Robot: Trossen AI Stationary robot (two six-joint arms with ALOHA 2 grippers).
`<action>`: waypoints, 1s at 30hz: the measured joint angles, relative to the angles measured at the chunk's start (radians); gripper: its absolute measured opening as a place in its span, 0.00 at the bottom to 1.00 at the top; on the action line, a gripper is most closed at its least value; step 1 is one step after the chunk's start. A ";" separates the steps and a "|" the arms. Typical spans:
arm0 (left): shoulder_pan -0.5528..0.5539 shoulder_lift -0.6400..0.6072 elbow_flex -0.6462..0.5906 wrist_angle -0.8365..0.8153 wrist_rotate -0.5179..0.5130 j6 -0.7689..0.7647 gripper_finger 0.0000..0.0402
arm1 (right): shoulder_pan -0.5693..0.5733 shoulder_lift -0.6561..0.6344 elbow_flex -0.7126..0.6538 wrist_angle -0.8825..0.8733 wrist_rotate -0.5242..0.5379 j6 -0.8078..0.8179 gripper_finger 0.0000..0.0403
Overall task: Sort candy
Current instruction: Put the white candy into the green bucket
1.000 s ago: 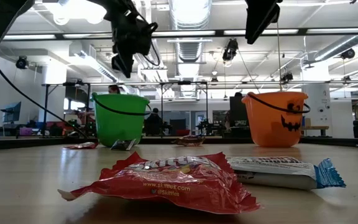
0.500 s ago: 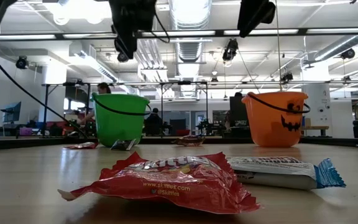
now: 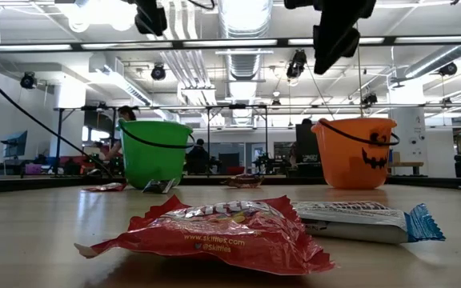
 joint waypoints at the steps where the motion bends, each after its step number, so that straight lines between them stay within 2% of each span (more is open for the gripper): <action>1: -0.006 -0.008 0.000 0.000 0.000 0.000 0.32 | 0.006 0.000 -0.019 0.034 -0.010 -0.001 0.38; 19: -0.025 -0.037 -0.001 0.000 -0.026 0.003 0.32 | 0.071 0.000 -0.268 0.401 -0.063 0.076 0.36; 24: -0.040 -0.036 -0.001 0.000 -0.026 0.000 0.32 | 0.093 0.000 -0.316 0.431 -0.060 0.079 0.36; 30: -0.082 -0.036 -0.002 0.000 -0.026 -0.050 0.32 | 0.115 0.063 -0.311 0.434 -0.059 0.049 0.37</action>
